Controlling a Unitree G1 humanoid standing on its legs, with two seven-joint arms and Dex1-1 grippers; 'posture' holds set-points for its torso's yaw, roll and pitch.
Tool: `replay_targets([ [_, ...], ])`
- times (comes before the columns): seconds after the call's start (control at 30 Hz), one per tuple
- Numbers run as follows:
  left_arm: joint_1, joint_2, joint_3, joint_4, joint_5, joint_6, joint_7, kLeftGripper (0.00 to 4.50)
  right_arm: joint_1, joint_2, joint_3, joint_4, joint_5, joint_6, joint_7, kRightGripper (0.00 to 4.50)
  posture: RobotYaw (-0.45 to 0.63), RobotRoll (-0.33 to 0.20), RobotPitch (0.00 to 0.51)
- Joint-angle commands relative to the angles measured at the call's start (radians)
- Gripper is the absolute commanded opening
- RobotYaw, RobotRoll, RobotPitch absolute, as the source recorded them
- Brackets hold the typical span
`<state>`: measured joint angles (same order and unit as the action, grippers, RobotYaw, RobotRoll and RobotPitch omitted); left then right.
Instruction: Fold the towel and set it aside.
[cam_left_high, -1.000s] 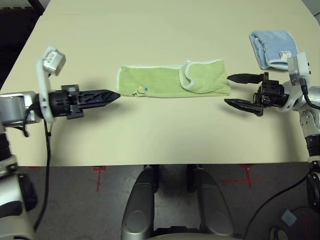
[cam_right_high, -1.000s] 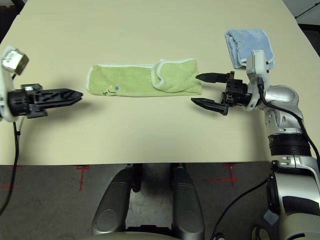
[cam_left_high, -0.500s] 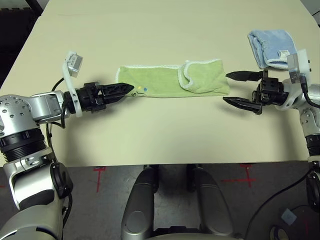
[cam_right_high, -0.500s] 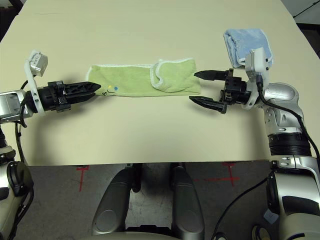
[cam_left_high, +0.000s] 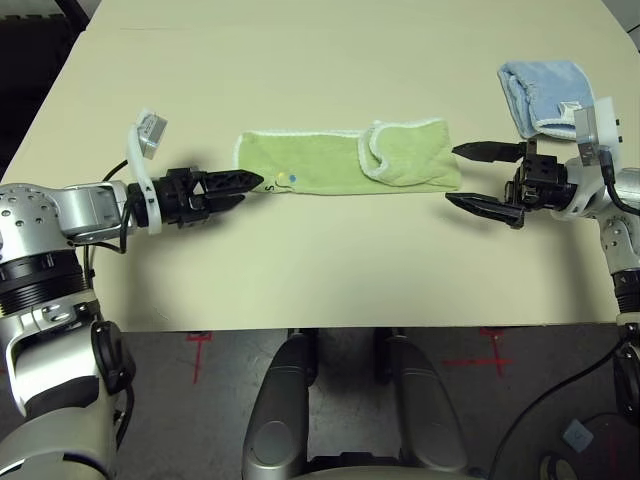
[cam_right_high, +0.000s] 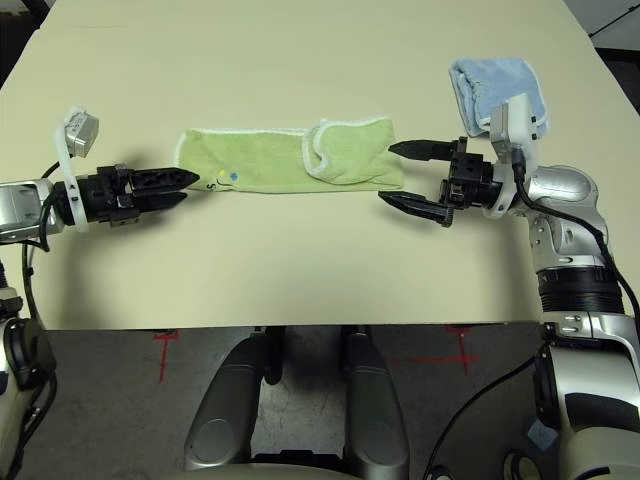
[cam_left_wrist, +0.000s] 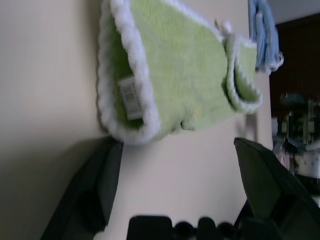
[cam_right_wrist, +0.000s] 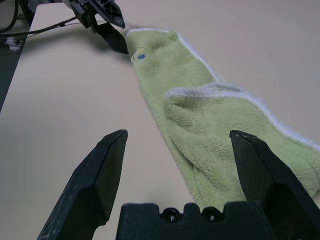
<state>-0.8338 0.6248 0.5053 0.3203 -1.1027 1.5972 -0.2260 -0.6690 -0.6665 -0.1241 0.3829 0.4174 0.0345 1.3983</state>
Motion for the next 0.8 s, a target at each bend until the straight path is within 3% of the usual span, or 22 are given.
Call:
replay_targets([
  [0.03,-0.012,-0.033,0.033,0.005,0.035,0.017,0.044,4.50,0.014,-0.011,0.003,-0.019,0.005,0.001,0.006,4.45,0.06,0.000,0.324],
  [0.33,-0.016,-0.088,0.063,-0.030,0.095,0.017,0.084,4.50,0.025,-0.013,0.001,-0.035,0.006,0.005,-0.001,4.45,0.05,0.000,0.321],
  [0.4,-0.014,-0.092,0.069,-0.039,0.121,0.017,0.093,3.92,0.027,-0.014,0.000,-0.037,0.007,0.006,-0.001,4.50,0.05,0.000,0.321],
  [0.73,-0.028,-0.097,0.128,-0.027,0.221,-0.065,0.110,0.10,0.034,-0.015,0.000,-0.042,0.007,0.007,-0.001,4.50,0.05,0.000,0.321],
  [0.8,-0.032,-0.090,0.142,-0.031,0.226,-0.060,0.104,0.04,0.036,-0.015,0.000,-0.042,0.007,0.007,-0.001,4.50,0.05,0.000,0.321],
])
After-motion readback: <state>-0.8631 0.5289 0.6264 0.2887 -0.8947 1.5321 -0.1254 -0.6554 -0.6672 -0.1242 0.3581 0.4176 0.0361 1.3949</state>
